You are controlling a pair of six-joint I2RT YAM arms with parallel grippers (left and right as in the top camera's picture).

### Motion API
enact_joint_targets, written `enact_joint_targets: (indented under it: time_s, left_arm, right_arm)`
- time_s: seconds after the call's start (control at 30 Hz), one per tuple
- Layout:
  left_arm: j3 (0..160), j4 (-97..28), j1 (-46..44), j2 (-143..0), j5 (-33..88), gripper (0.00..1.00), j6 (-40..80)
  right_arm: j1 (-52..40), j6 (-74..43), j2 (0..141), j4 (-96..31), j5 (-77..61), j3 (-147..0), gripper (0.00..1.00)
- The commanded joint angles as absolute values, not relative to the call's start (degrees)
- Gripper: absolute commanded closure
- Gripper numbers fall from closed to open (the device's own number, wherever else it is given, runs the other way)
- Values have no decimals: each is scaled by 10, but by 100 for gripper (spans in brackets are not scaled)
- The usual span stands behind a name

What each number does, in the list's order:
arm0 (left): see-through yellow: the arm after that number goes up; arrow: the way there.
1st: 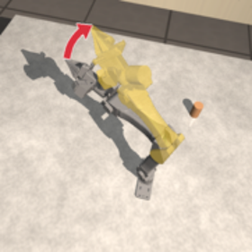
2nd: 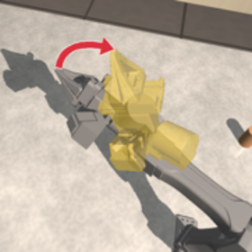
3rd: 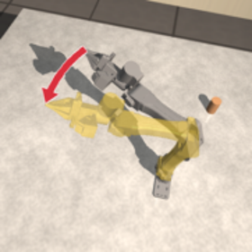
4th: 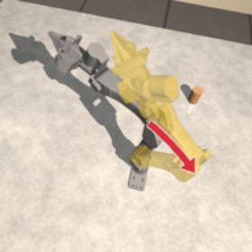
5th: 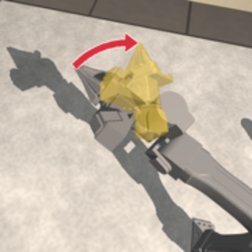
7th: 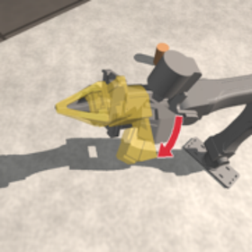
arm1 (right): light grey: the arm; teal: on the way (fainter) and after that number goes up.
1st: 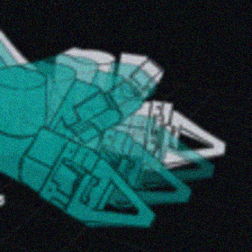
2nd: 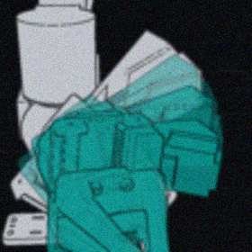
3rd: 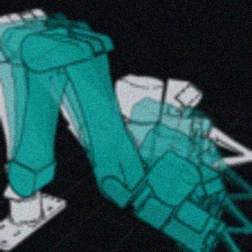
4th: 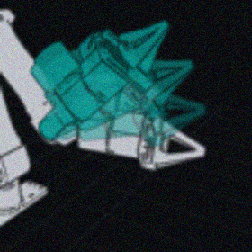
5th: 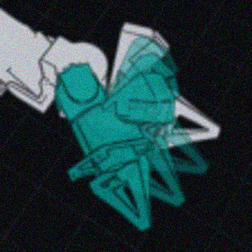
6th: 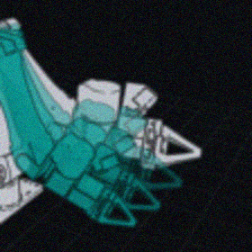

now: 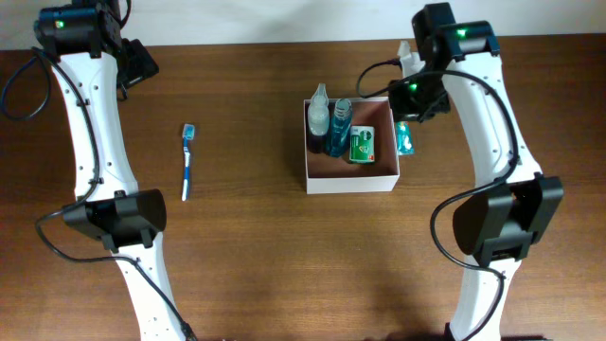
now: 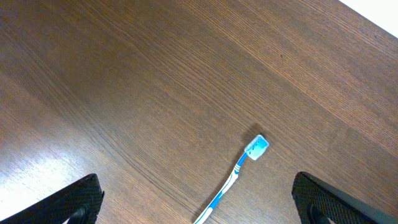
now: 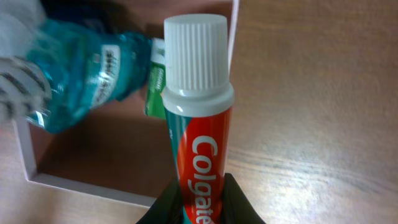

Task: Pack container
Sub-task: 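Lift the Colgate tube, carry it left and drop it into the box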

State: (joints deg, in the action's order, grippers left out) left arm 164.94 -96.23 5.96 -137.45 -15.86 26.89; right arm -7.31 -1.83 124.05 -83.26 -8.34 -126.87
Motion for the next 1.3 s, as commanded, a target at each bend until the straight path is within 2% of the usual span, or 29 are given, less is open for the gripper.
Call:
enact_joint_targets:
  time_s: [0.0,0.97,1.27]
  left_arm:
    - [1648,-961,61,-1360,-157,1,276]
    - [1648,-961,61,-1360,-157,1,276]
    - [1648,-961,61,-1360,-157,1,276]
  right_arm:
    - [-86,-35,1249,-821,-91,-1280,85]
    - [-98,-50,1291,-799,-91,-1276,78]
    - [-91,-49,1289,-776,-86,-1282,50]
